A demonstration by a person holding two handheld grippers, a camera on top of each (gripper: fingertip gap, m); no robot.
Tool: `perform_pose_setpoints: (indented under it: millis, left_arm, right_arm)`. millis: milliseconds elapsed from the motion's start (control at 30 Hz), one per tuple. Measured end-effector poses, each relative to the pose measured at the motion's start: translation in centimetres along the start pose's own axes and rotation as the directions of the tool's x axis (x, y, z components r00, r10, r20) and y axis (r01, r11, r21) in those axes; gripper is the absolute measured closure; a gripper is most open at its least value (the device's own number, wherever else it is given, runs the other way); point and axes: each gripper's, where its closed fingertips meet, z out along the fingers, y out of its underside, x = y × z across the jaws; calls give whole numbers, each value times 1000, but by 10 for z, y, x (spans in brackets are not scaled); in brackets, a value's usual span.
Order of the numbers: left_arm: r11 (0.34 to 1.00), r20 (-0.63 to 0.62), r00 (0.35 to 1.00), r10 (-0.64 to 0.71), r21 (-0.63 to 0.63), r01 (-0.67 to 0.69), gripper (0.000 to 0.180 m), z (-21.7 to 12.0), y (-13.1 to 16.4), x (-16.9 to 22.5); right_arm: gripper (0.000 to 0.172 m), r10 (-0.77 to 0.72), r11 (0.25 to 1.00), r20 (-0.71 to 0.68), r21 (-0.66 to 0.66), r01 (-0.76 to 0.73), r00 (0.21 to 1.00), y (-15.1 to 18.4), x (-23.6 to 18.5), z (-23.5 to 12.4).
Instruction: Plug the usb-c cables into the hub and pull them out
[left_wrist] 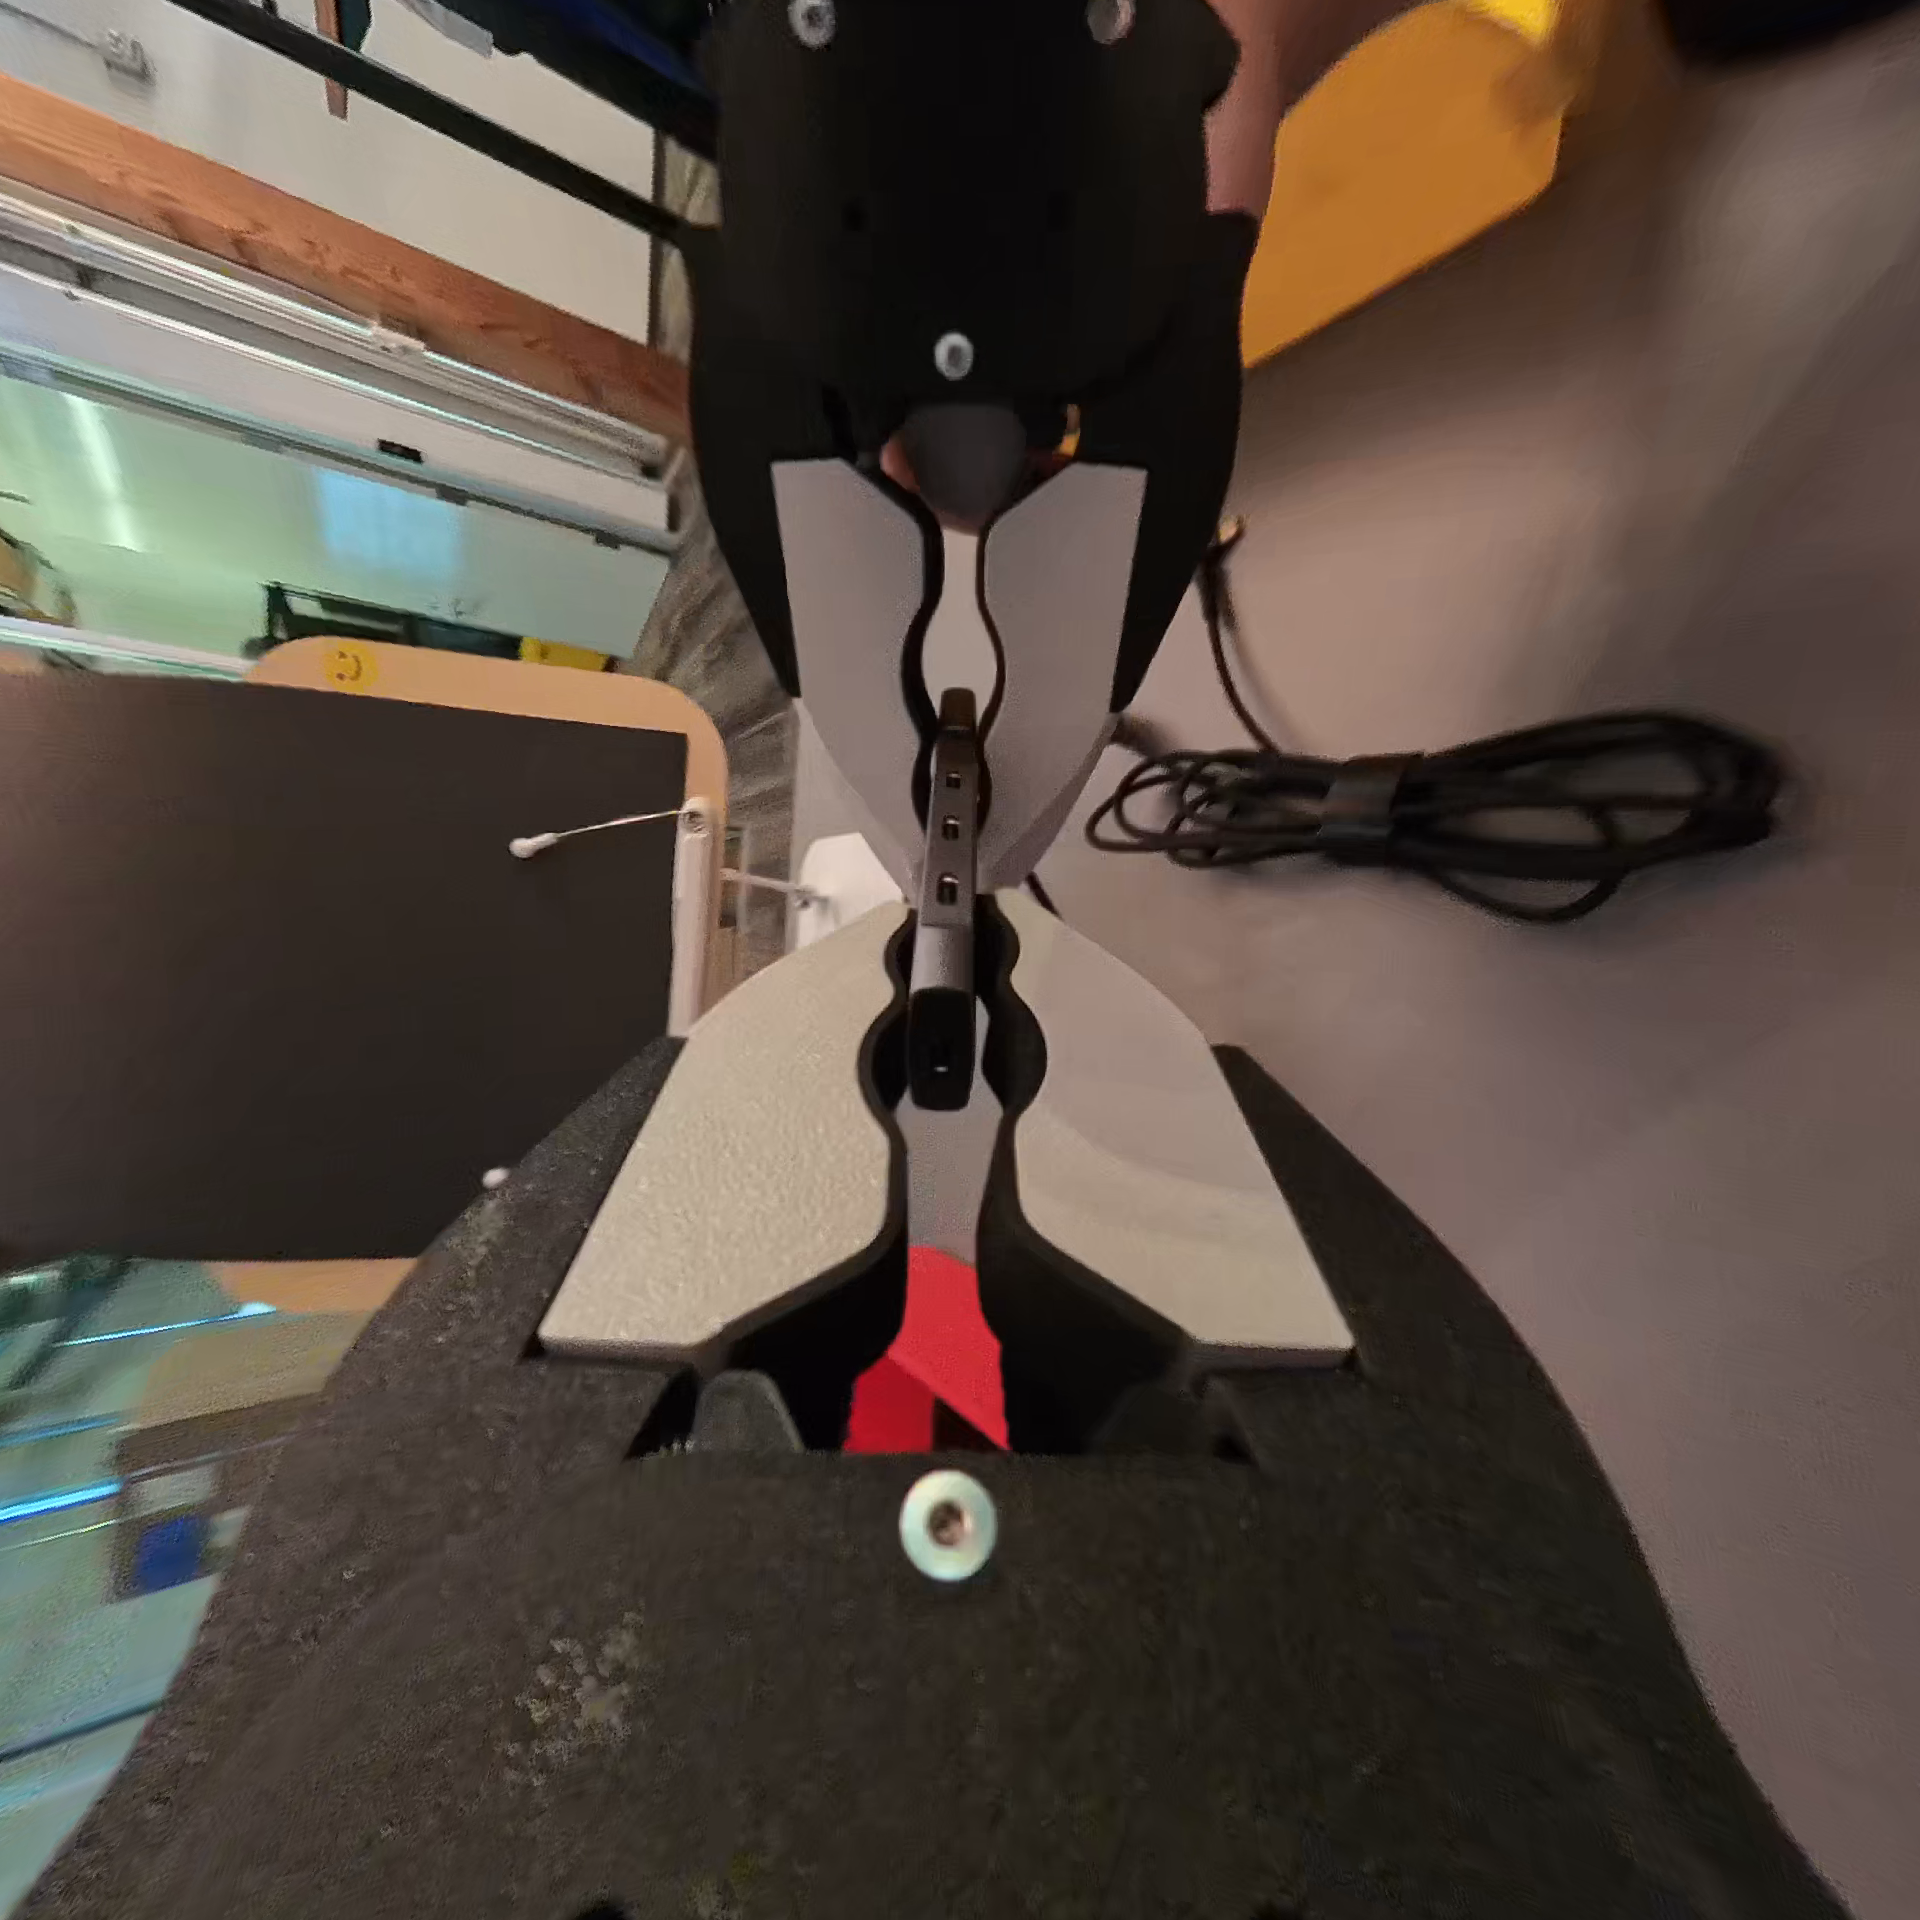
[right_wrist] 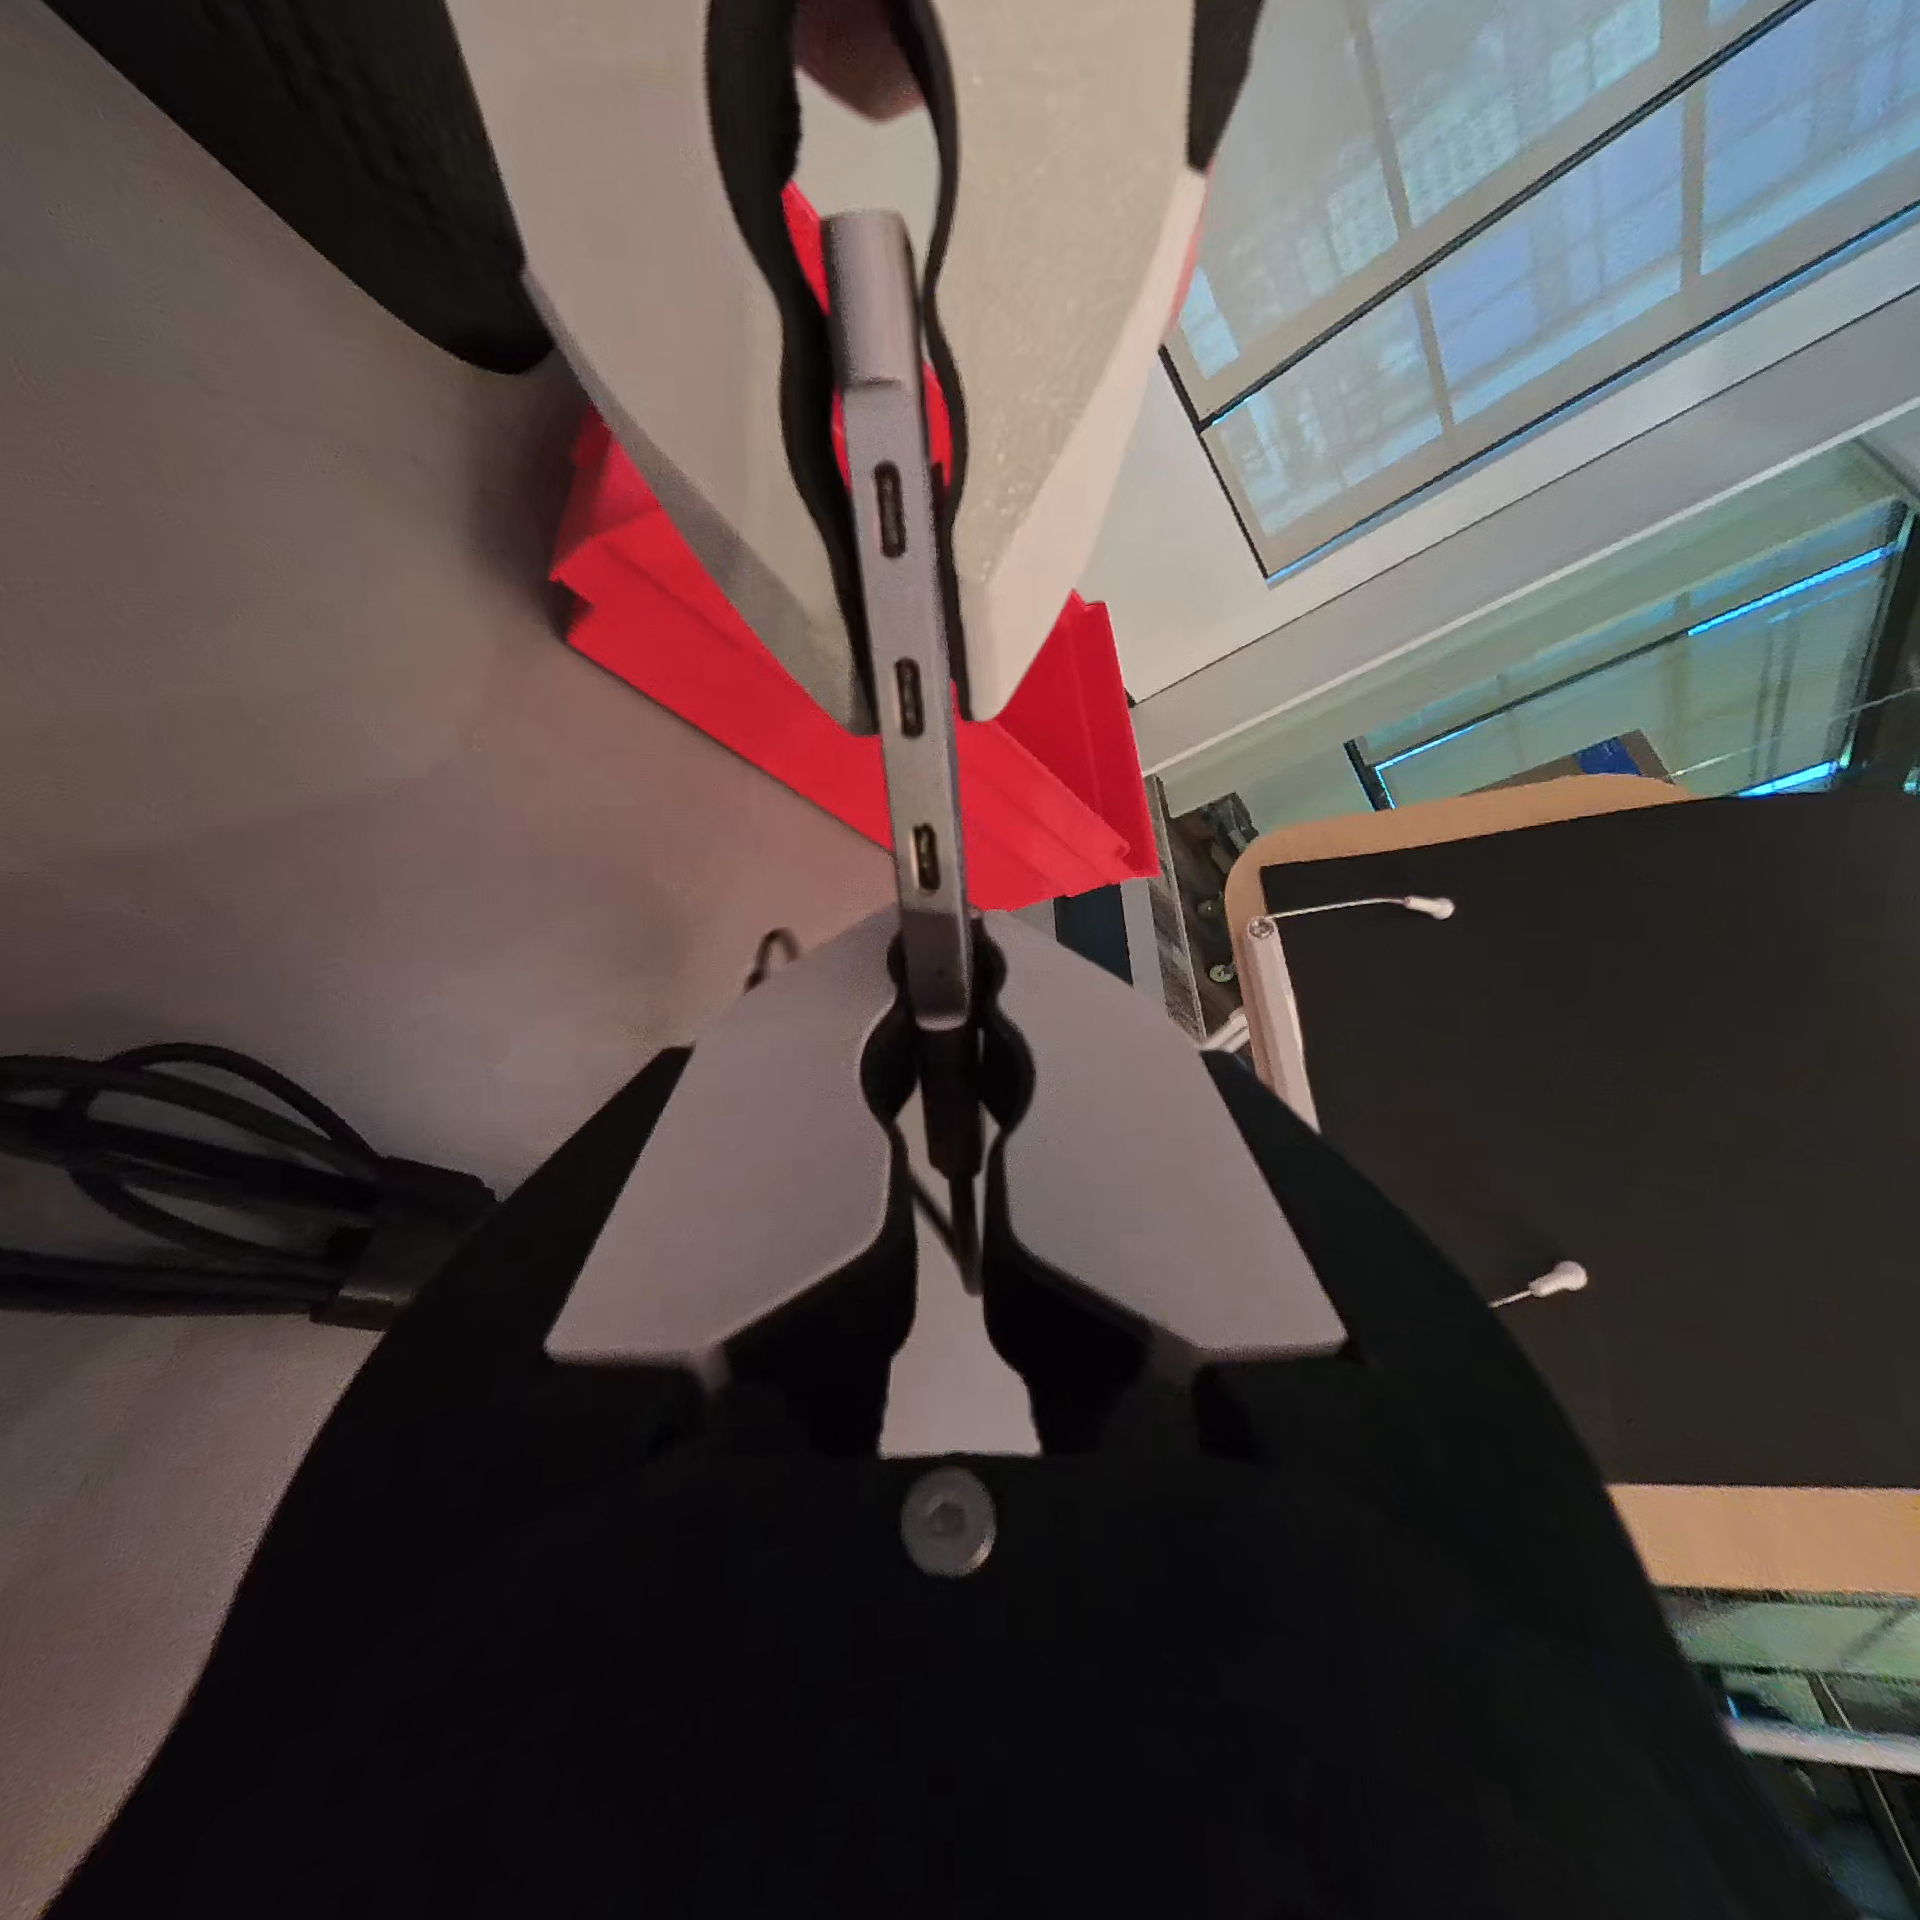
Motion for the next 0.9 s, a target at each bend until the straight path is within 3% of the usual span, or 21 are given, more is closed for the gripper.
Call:
perform_pose_setpoints:
  millis: [133,300,467,700,900]
  left_arm:
    - [980,-42,986,-160,114,163,171,-5,-1,-4]
    - [906,-75,927,-368,196,375,160,-8,4,-10]
    - [752,-176,797,-578,263,604,136,-13,6,-10]
    - [459,-366,562,-742,335,823,135,-25,2,-25]
    - [325,-476,436,-763,301,897,142,-22,2,-25]
  right_arm:
    - [165,14,999,41,-29,-13,999,-6,1,-4]
    - [165,-66,992,-45,-113,60,997,-5,14,-4]
    - [165,-204,956,-150,-243,164,968,3,34,-12]
    - [165,-322,918,-202,-305,253,925,4,42,-14]
    - [165,-356,907,-224,-317,278,907,3,46,-16]
